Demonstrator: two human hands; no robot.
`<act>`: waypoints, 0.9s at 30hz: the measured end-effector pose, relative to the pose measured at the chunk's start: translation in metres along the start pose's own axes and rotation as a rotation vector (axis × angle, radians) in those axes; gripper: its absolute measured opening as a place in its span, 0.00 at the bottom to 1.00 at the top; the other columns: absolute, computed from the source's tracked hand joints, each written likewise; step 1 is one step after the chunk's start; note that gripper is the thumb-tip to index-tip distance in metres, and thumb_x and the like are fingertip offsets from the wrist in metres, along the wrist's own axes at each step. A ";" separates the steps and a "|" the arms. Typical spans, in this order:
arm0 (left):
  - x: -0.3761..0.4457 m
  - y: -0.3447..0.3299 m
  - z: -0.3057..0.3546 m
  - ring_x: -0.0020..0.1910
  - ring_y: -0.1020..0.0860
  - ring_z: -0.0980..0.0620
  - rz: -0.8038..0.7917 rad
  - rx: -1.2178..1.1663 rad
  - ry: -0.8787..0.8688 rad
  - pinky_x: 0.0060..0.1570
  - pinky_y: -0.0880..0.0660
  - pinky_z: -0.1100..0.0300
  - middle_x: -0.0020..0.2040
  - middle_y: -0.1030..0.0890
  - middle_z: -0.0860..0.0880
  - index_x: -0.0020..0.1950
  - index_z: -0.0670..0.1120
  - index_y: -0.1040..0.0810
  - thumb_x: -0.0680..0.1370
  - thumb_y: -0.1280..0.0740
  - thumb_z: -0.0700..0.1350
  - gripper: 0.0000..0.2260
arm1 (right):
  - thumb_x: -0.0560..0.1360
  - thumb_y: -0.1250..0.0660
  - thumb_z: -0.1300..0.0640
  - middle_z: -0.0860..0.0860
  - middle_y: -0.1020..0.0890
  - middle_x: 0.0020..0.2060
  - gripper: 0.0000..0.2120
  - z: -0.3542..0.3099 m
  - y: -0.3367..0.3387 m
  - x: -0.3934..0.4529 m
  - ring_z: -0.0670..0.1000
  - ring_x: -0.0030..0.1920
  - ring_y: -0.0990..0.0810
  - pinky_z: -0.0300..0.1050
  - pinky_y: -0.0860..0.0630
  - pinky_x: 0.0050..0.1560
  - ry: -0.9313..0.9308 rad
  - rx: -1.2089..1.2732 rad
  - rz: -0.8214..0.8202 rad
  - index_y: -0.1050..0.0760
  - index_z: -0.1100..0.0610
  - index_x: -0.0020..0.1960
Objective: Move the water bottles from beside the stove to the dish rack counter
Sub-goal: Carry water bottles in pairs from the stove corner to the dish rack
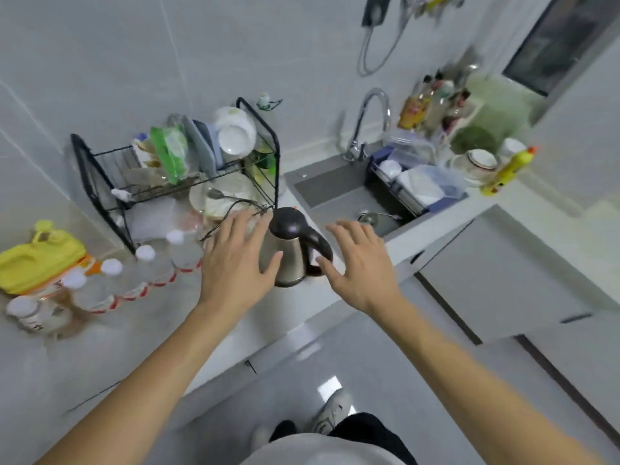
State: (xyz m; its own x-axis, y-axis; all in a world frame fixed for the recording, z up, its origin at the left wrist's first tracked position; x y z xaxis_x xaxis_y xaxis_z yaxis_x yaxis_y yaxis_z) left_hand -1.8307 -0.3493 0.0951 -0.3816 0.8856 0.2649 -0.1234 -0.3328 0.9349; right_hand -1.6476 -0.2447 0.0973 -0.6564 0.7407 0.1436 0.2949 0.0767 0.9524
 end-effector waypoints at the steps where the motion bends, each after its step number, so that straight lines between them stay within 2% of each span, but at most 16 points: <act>1: 0.005 -0.007 0.031 0.77 0.32 0.42 -0.014 -0.014 -0.063 0.68 0.27 0.41 0.77 0.29 0.46 0.80 0.52 0.34 0.78 0.33 0.59 0.31 | 0.80 0.36 0.39 0.51 0.27 0.73 0.28 0.025 0.010 -0.017 0.56 0.72 0.30 0.54 0.30 0.70 -0.063 -0.013 0.027 0.30 0.51 0.76; 3: 0.014 -0.020 0.092 0.78 0.32 0.41 -0.037 -0.027 -0.190 0.68 0.27 0.41 0.78 0.30 0.45 0.81 0.52 0.34 0.78 0.32 0.59 0.32 | 0.81 0.38 0.38 0.52 0.28 0.75 0.30 0.074 0.030 -0.052 0.56 0.74 0.32 0.55 0.31 0.73 -0.184 -0.017 0.090 0.32 0.51 0.78; 7: 0.027 -0.049 0.237 0.79 0.34 0.41 -0.082 -0.068 -0.423 0.72 0.30 0.40 0.81 0.32 0.45 0.82 0.53 0.36 0.81 0.35 0.60 0.31 | 0.81 0.40 0.37 0.51 0.29 0.76 0.30 0.182 0.074 -0.132 0.55 0.74 0.32 0.55 0.31 0.73 -0.413 -0.028 0.207 0.34 0.50 0.78; 12: 0.019 -0.090 0.431 0.80 0.34 0.41 -0.120 -0.138 -0.657 0.71 0.30 0.40 0.81 0.32 0.44 0.82 0.52 0.35 0.80 0.33 0.60 0.32 | 0.80 0.40 0.36 0.52 0.29 0.75 0.31 0.322 0.129 -0.234 0.55 0.75 0.33 0.55 0.32 0.74 -0.638 -0.044 0.338 0.33 0.51 0.78; 18: -0.023 -0.131 0.648 0.79 0.33 0.40 -0.220 -0.263 -0.829 0.67 0.26 0.40 0.79 0.30 0.44 0.83 0.52 0.35 0.80 0.32 0.60 0.33 | 0.80 0.40 0.36 0.51 0.31 0.77 0.32 0.462 0.191 -0.364 0.54 0.78 0.35 0.55 0.35 0.77 -0.876 -0.086 0.398 0.34 0.50 0.79; 23: -0.054 -0.149 0.795 0.79 0.33 0.42 -0.244 -0.330 -0.999 0.69 0.26 0.40 0.79 0.30 0.46 0.82 0.53 0.35 0.80 0.39 0.63 0.32 | 0.80 0.41 0.35 0.50 0.31 0.77 0.32 0.559 0.241 -0.453 0.53 0.78 0.35 0.53 0.37 0.78 -1.052 -0.129 0.456 0.35 0.49 0.80; 27: -0.066 -0.172 0.904 0.79 0.33 0.41 -0.285 -0.346 -1.117 0.69 0.27 0.41 0.78 0.29 0.45 0.82 0.52 0.33 0.79 0.41 0.64 0.33 | 0.80 0.40 0.35 0.49 0.31 0.77 0.32 0.635 0.270 -0.506 0.52 0.77 0.35 0.52 0.35 0.76 -1.187 -0.148 0.514 0.35 0.49 0.79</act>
State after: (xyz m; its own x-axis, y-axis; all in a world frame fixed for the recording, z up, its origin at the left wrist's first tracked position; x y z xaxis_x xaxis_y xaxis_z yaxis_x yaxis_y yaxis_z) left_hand -0.9561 -0.0580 0.1304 0.6823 0.6765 0.2771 -0.3788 0.0030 0.9255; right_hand -0.7953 -0.1749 0.1108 0.5414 0.8037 0.2467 0.1988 -0.4075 0.8913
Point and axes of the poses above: each hand's wrist, its own x-axis towards the middle knuckle, its own y-axis out of the back of the hand, z = x × y, the point moved 6 cm from there along x, towards the middle knuckle
